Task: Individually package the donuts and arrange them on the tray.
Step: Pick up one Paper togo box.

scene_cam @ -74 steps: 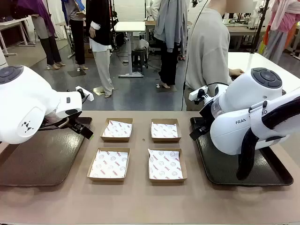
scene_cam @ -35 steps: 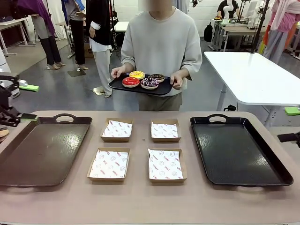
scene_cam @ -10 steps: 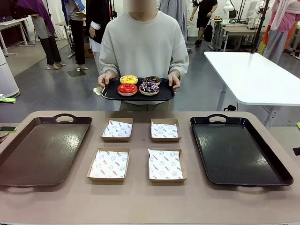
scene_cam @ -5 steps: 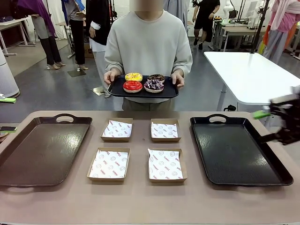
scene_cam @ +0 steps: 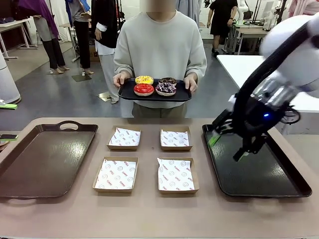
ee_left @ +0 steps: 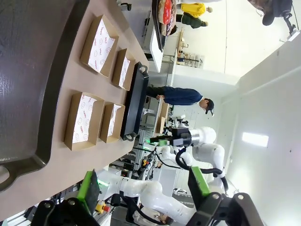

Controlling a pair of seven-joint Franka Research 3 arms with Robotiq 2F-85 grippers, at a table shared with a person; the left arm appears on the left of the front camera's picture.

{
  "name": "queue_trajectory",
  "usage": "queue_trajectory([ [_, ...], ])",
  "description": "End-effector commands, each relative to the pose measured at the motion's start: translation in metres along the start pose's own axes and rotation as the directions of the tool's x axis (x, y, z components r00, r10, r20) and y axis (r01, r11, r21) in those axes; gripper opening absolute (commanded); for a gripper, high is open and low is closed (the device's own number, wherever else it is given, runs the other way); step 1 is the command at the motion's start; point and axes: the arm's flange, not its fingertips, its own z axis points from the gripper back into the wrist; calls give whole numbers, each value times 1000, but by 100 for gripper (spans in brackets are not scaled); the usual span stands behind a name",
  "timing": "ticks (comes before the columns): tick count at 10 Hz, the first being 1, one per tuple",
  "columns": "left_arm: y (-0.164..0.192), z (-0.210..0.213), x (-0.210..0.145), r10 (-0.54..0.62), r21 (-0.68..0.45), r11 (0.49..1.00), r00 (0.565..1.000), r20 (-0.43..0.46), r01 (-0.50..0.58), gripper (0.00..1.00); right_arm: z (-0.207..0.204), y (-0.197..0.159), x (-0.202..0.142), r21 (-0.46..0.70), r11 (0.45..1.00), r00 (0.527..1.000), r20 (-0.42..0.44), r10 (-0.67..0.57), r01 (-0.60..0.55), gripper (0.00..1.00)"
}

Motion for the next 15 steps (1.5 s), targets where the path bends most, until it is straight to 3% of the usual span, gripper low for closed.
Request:
queue_trajectory([
  [1,-2,1,0,3,-20,1000,1000,3,-3,100,-27,14,17,-170,985,1000,13,-27,29,100],
  [4,-2,1,0,3,-20,1000,1000,3,-3,100,-76,34,12,-293,956,1000,29,-5,14,100],
  [8,-2,1,0,3,-20,1000,1000,3,-3,100,-127,28,7,-361,932,997,53,55,-32,100],
  [10,-2,1,0,3,-20,1000,1000,3,-3,100,-132,30,0,-354,933,993,65,100,-70,100],
  [11,-2,1,0,3,-20,1000,1000,3,-3,100,-122,26,3,-341,938,997,25,69,-57,100],
  [15,-2,1,0,3,-20,1000,1000,3,-3,100,-122,26,3,-341,938,997,25,69,-57,100],
])
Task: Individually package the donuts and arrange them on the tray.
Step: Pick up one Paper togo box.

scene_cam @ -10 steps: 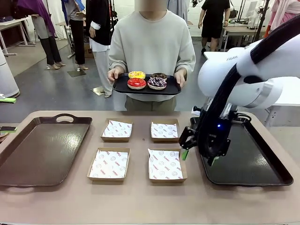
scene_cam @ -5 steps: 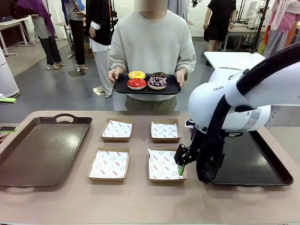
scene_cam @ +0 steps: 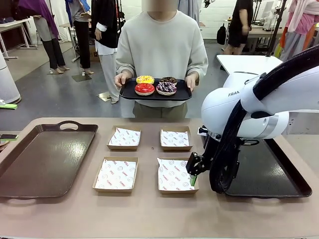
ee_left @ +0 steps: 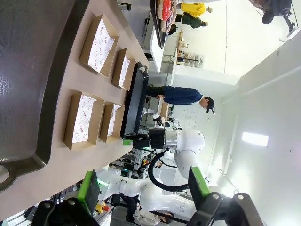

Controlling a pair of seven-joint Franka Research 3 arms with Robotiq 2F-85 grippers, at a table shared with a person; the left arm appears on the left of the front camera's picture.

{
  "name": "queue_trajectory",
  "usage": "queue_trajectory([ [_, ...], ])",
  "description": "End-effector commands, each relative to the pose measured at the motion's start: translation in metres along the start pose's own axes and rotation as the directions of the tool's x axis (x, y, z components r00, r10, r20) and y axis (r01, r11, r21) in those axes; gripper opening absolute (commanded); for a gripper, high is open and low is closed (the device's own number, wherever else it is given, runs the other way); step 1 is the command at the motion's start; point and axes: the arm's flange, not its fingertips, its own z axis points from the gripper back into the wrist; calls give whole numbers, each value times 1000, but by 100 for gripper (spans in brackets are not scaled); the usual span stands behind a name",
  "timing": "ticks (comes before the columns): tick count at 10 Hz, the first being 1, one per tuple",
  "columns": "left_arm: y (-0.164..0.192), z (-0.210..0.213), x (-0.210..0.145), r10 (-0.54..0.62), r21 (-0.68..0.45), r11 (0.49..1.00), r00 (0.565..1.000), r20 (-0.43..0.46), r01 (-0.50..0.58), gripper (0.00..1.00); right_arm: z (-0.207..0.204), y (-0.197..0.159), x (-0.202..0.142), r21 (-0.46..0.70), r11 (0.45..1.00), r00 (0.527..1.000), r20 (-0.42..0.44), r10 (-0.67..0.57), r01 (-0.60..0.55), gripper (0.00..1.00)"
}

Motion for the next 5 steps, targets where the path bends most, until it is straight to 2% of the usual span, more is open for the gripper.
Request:
queue_trajectory([
  [1,-2,1,0,3,-19,1000,1000,4,-3,100,3,2,0,-4,1000,1000,-9,1,-1,100],
  [4,-2,1,0,3,-19,1000,1000,4,-3,100,0,0,0,0,1000,1000,-1,0,0,100],
  [5,-2,1,0,3,-19,1000,1000,4,-3,100,0,8,-2,-31,999,999,31,-15,16,100],
])
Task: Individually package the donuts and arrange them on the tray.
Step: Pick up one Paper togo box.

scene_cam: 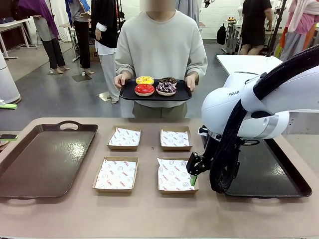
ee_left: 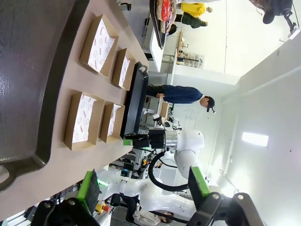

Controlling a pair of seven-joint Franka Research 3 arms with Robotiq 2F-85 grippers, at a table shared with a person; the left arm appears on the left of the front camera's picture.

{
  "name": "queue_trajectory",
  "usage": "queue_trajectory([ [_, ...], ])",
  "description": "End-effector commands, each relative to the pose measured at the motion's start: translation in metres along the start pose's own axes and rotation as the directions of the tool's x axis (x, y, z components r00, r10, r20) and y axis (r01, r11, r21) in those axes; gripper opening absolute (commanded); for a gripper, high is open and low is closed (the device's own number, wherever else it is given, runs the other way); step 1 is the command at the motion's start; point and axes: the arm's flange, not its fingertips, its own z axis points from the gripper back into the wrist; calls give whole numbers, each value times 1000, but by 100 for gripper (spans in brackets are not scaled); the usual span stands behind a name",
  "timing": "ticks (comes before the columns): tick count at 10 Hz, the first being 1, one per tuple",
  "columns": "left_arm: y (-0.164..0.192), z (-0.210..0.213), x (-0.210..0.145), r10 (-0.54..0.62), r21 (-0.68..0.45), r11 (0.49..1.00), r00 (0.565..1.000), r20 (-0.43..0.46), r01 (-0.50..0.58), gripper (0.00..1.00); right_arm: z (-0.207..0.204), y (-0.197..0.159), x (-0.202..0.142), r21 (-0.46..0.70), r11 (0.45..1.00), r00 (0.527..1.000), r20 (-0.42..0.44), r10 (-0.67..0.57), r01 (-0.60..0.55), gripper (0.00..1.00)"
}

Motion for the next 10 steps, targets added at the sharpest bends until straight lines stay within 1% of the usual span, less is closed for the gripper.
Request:
queue_trajectory([
  [1,-2,1,0,3,-19,1000,1000,4,-3,100,0,21,1,-84,994,995,75,-58,64,100],
  [4,-2,1,0,3,-19,1000,1000,4,-3,100,-7,53,19,-165,980,987,138,-86,109,100],
  [6,-2,1,0,3,-19,1000,1000,4,-3,100,-13,67,34,-209,965,972,201,-118,161,100],
  [7,-2,1,0,3,-19,1000,1000,4,-3,100,-17,66,43,-222,956,965,223,-139,190,100],
  [8,-2,1,0,3,-19,1000,1000,4,-3,100,-22,62,52,-216,954,961,228,-155,206,100],
  [10,-2,1,0,3,-19,1000,1000,4,-3,100,-30,53,60,-192,960,962,221,-159,203,100],
])
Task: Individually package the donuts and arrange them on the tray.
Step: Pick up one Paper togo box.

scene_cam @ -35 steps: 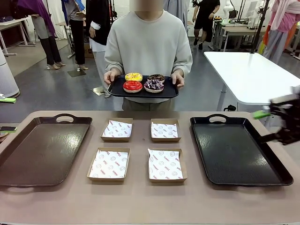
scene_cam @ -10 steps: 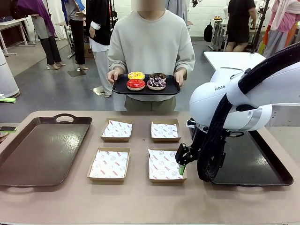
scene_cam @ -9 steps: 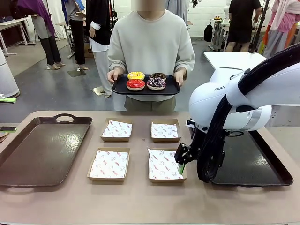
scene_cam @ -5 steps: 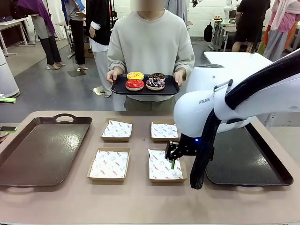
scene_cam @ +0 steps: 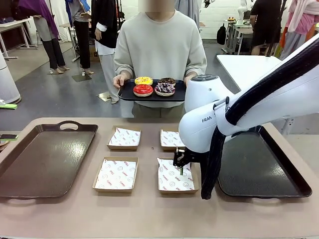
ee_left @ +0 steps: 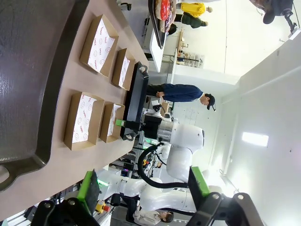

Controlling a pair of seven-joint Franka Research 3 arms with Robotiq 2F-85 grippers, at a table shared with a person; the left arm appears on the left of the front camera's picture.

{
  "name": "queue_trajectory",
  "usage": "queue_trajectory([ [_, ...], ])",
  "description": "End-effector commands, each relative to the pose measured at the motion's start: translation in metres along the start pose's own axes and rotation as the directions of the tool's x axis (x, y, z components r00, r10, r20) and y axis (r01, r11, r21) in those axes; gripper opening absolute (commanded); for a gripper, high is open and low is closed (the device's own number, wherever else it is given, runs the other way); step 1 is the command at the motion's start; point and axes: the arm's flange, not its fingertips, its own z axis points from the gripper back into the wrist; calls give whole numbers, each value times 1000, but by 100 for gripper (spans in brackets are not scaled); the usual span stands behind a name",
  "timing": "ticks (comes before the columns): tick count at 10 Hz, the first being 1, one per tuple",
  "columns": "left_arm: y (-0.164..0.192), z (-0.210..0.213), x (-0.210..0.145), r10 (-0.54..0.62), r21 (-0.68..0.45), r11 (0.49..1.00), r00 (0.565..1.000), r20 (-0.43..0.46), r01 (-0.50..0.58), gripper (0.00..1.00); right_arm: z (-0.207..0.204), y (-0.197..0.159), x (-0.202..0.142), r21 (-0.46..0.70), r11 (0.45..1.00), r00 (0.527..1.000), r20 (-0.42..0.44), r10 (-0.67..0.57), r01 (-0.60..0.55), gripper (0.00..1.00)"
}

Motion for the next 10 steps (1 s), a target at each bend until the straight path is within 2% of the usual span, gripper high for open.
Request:
queue_trajectory([
  [1,-2,1,0,3,-19,1000,1000,4,-3,100,-6,5,7,17,1000,1000,11,2,-2,41],
  [2,-2,1,0,3,-19,1000,1000,4,-3,100,-6,5,7,22,1000,1000,12,-1,1,41],
  [3,-2,1,0,3,-19,1000,1000,4,-3,100,-4,6,6,25,1000,1000,15,2,-2,0],
  [4,-2,1,0,3,-19,1000,1000,4,-3,100,-2,6,6,28,1000,1000,16,-1,0,36],
  [5,-2,1,0,3,-19,1000,1000,4,-3,100,-2,4,7,30,1000,1000,14,-4,3,0],
  [10,-2,1,0,3,-19,1000,1000,4,-3,100,-2,1,7,47,999,1000,-2,-9,9,0],
])
